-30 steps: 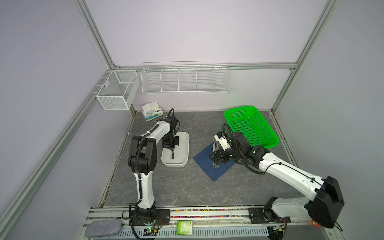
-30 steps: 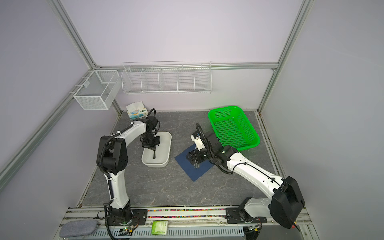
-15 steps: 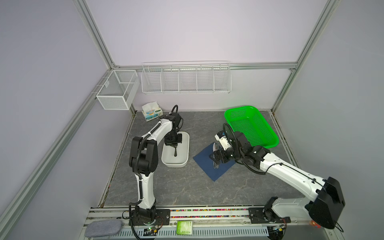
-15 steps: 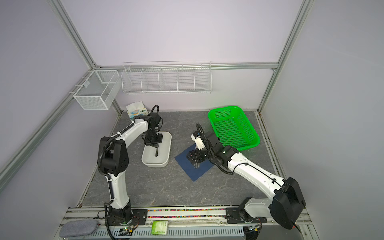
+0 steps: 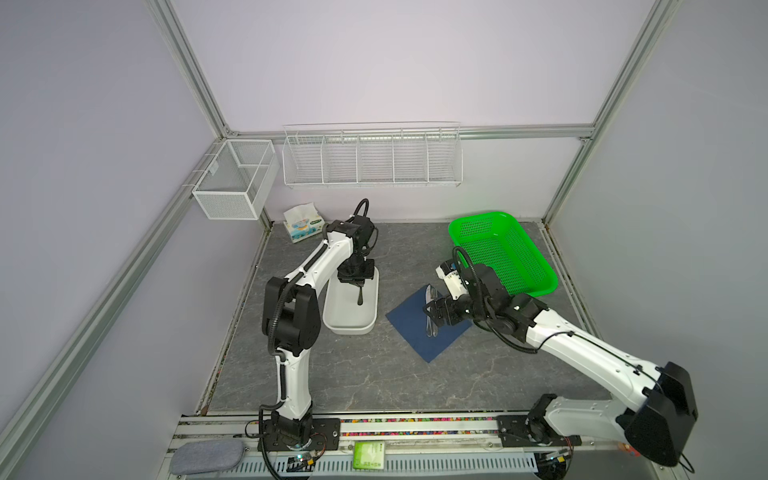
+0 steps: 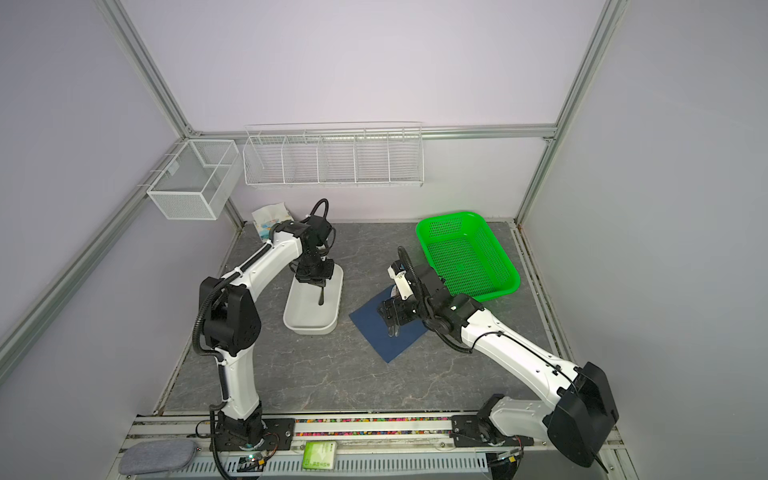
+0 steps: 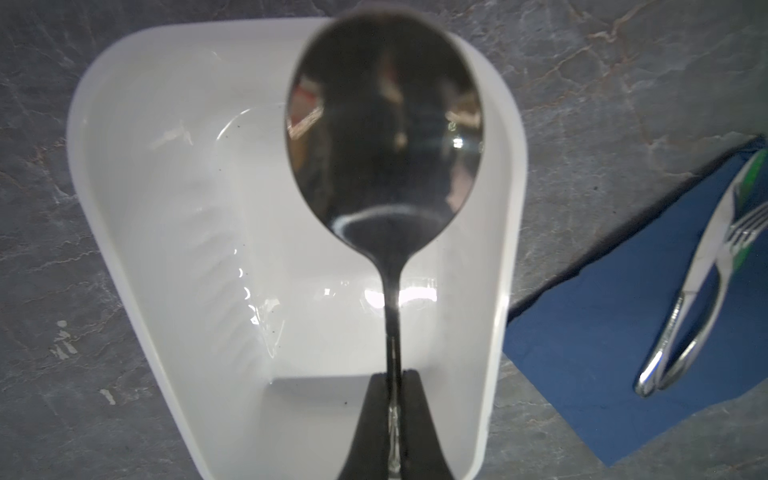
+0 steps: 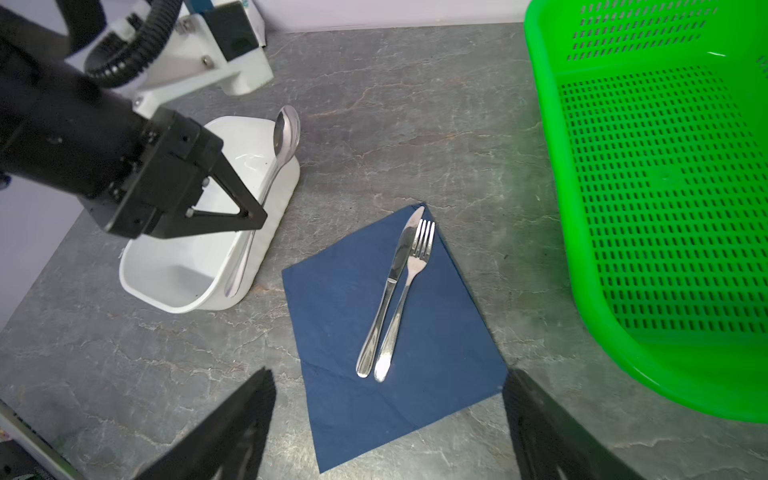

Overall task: Place the utensils on the paper napkin and roll it up
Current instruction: 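Lift the spoon and carry it over the blue napkin with the left gripper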

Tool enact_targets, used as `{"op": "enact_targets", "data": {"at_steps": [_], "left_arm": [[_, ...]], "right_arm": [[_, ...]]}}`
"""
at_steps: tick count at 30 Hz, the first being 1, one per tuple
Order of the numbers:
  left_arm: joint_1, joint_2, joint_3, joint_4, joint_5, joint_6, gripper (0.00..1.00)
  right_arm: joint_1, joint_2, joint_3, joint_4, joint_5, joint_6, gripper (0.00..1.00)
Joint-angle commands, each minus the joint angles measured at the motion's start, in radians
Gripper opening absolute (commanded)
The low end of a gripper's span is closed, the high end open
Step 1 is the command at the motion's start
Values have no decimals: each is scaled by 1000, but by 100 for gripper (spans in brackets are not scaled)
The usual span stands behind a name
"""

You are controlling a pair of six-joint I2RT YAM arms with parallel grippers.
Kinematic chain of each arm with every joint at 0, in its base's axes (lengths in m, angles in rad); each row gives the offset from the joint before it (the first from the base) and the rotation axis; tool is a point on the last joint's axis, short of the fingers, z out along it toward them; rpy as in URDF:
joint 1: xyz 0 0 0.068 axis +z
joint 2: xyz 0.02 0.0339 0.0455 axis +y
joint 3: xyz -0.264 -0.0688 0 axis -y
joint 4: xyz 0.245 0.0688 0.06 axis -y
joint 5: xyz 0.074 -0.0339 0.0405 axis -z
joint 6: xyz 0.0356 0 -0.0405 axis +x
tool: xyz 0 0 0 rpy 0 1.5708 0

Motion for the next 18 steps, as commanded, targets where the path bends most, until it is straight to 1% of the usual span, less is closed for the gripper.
{"op": "enact_targets", "data": {"at_steps": [1, 4, 6, 11, 18], "left_arm": [[-39, -36, 52, -47, 31, -26, 4], [-82, -28, 64, -33, 62, -47, 4], [-116, -19, 69, -21, 77, -60, 4], [-197, 10, 67, 23, 90, -109, 4], [-294, 84, 55, 94, 135, -168, 4]], "right_arm": [[3, -48, -31, -1, 106, 33, 89], [-2, -75, -42, -18, 189, 67, 89], [-12, -95, -51, -24, 225, 90, 89], [-42, -157, -93, -14, 250, 139, 89], [-83, -200, -110, -36, 275, 179, 89]]}}
